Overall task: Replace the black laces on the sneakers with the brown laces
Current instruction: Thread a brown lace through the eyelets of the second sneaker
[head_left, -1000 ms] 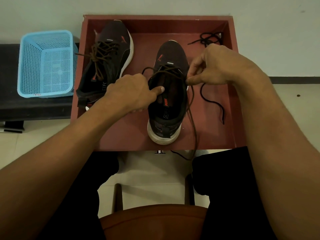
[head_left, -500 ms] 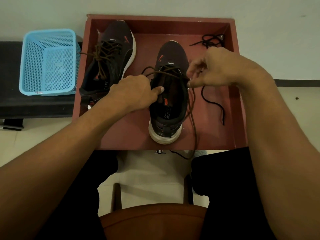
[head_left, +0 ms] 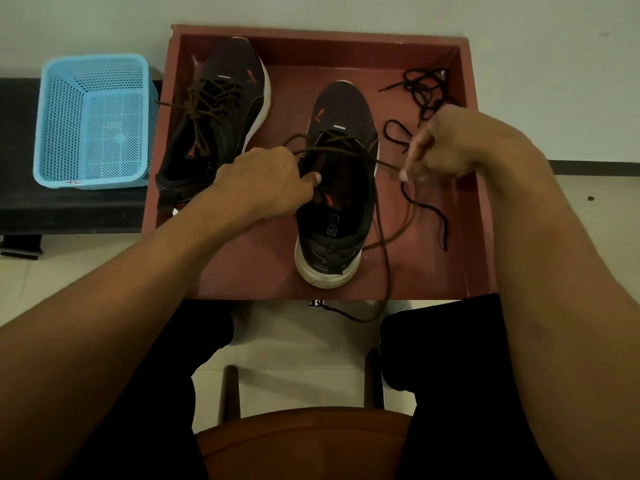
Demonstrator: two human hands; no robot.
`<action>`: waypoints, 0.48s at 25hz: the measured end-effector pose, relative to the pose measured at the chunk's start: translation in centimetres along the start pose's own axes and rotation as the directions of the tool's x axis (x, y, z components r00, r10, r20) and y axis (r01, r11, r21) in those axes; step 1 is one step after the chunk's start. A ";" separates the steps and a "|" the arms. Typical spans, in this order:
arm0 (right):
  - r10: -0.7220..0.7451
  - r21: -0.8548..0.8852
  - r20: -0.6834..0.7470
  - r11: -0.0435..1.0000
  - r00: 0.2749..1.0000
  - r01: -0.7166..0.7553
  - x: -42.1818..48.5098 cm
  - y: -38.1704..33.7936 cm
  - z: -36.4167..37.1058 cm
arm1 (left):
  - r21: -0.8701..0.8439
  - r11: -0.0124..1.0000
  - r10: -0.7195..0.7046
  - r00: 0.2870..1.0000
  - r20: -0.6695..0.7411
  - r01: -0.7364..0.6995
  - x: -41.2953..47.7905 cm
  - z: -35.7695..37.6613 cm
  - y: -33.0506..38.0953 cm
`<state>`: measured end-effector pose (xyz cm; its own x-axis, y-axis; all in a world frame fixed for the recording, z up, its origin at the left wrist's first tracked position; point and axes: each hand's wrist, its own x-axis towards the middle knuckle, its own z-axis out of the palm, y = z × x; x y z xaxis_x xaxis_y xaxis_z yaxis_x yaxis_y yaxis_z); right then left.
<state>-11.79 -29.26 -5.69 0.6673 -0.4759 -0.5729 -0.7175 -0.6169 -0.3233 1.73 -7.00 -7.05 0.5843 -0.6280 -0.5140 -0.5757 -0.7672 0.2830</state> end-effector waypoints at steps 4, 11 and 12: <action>0.101 -0.088 0.069 0.992 0.992 -0.095 0.2 0.0 0.3 | -0.030 1.000 0.006 1.000 0.028 -0.005 0.3 0.0 -0.6; -0.348 0.099 -0.156 0.926 0.924 0.365 -1.3 -2.1 0.2 | -0.007 1.000 0.012 1.000 0.016 -0.012 0.3 -0.1 -0.1; -0.367 0.072 -0.162 0.922 0.916 0.382 -1.1 -2.3 0.4 | -0.005 1.000 0.010 1.000 0.016 -0.010 0.4 -0.1 -0.2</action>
<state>-10.96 -27.02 -4.59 0.9069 -0.3109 -0.2845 -0.4208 -0.7052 -0.5706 2.13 -7.09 -7.22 0.5693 -0.6335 -0.5240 -0.5787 -0.7615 0.2919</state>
